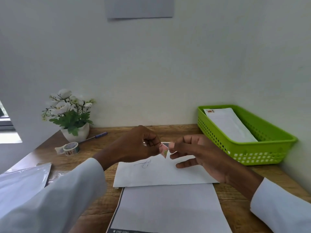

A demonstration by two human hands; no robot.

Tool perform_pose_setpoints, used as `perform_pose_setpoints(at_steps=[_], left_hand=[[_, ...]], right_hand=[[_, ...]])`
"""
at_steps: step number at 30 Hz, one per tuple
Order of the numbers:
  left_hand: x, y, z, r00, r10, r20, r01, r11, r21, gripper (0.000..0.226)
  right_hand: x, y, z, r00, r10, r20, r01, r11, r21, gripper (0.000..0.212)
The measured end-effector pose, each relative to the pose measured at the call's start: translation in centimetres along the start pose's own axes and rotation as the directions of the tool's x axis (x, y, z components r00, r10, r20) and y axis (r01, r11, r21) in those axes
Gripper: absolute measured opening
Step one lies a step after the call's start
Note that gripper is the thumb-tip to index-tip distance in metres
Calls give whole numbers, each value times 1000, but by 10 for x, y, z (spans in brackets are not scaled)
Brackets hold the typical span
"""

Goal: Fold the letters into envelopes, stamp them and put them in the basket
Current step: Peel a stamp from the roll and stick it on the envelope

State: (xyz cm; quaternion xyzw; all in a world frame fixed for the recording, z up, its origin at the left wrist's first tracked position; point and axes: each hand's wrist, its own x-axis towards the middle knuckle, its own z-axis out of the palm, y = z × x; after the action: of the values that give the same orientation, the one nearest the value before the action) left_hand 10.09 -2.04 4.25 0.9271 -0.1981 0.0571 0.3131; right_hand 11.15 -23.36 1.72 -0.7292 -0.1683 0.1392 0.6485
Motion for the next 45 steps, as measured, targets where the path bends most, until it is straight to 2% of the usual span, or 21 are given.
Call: perform_pose_setpoints(at_steps=[3,6,8,12,15,17,20,25,31,35,38,41,43,45], left_hand=[[3,2,4,999,-7,-31,6,1000,-21,14],[4,1,7,994,-97,-49,87,980,-178,13],[2,0,9,987,-158,-35,139,937,-320,10],[-4,-2,16,982,-191,3,162,824,-542,10],[-8,-2,22,981,-192,30,166,748,-642,11],[-9,-2,25,976,-213,38,181,711,-679,20],[-10,-4,29,967,-253,30,207,714,-669,17],[-7,-5,28,952,-306,-2,248,776,-580,12],[-11,-4,21,959,-280,41,247,757,-605,31],[-11,-8,21,955,-296,26,251,757,-603,18],[-11,-7,21,958,-286,29,246,765,-595,20],[-12,-2,21,960,-277,22,231,750,-620,36],[-11,0,20,960,-282,7,221,737,-639,39],[-10,0,19,958,-287,-7,221,750,-623,33]], right_hand=[[-2,2,7,1000,13,-1,-13,998,-54,37],[1,6,5,999,12,-38,-12,1000,-23,27],[3,8,1,999,1,-46,0,1000,14,27],[5,8,-4,999,-16,-42,20,995,98,33],[7,9,-7,999,-31,-26,34,988,153,32],[8,10,-8,999,-38,-24,42,985,169,30],[9,10,-8,999,-41,-23,44,985,166,25],[9,12,-5,999,-40,-33,45,985,165,20],[9,13,-5,999,-39,-35,44,984,171,23],[8,12,-3,999,-31,-12,32,986,161,21],[6,11,-1,999,-32,7,31,988,152,18],[5,11,0,999,-42,7,41,991,127,30],[4,10,0,999,-44,-15,45,994,96,36],[3,10,0,998,-51,-29,52,998,45,21]])
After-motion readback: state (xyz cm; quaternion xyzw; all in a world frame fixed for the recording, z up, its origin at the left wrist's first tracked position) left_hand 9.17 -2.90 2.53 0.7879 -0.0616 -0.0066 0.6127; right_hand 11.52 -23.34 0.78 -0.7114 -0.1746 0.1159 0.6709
